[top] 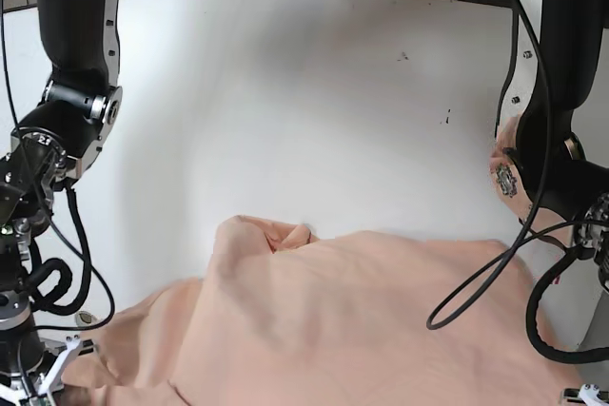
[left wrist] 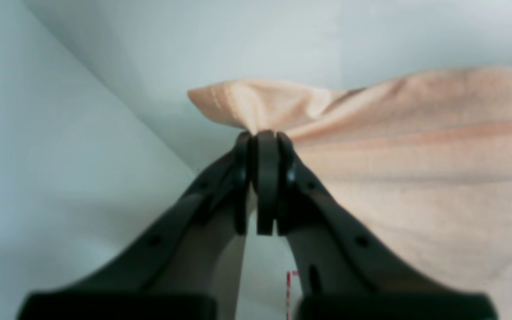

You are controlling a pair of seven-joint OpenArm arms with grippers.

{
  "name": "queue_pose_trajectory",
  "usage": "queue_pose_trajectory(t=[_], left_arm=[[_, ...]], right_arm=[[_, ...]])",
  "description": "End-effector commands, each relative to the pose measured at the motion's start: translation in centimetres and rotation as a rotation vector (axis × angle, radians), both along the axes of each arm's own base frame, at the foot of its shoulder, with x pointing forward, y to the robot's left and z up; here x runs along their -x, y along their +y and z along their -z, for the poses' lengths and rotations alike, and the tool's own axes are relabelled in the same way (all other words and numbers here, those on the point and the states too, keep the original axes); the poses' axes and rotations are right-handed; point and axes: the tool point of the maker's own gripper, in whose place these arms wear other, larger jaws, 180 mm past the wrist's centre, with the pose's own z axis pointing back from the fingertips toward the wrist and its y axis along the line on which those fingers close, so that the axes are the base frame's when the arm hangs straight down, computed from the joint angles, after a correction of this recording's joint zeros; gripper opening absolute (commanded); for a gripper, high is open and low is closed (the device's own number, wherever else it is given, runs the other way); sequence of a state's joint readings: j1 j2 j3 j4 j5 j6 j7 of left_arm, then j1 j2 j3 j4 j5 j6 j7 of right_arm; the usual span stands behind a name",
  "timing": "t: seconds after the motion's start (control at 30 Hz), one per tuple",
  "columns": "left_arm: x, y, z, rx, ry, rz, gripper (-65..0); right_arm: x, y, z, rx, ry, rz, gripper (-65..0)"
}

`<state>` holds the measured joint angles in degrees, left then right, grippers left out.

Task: Fold the T-shirt properly
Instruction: 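Lift and stretch the shirt between both grippers, pulling it apart, then lay the shirt flat on the table and open the left gripper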

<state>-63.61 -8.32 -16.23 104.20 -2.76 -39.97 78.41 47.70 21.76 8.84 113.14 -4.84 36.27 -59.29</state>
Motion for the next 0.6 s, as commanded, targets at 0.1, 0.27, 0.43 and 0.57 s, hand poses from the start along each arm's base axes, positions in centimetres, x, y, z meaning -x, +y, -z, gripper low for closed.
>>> queue_pose_trajectory(t=[0.1,0.27,0.43,0.57], left_arm=[[0.2,1.0,4.2,-0.031,0.072,-0.025,-65.0],[1.2,1.8,12.1,-0.063,0.241,-0.048,-65.0],[3.9,2.5,20.9,-0.067,0.432,-0.066,-65.0],[6.7,3.7,26.6,-0.040,0.566,-0.096,-65.0]], right_arm=[[0.8,-0.2,3.0,0.023,0.050,0.014,-64.2],[1.8,-1.0,9.9,-0.027,0.191,0.033,-64.5],[3.8,-1.9,17.1,-0.117,0.338,0.068,-64.7],[5.7,-1.0,22.5,-0.174,0.458,0.063,-64.7]])
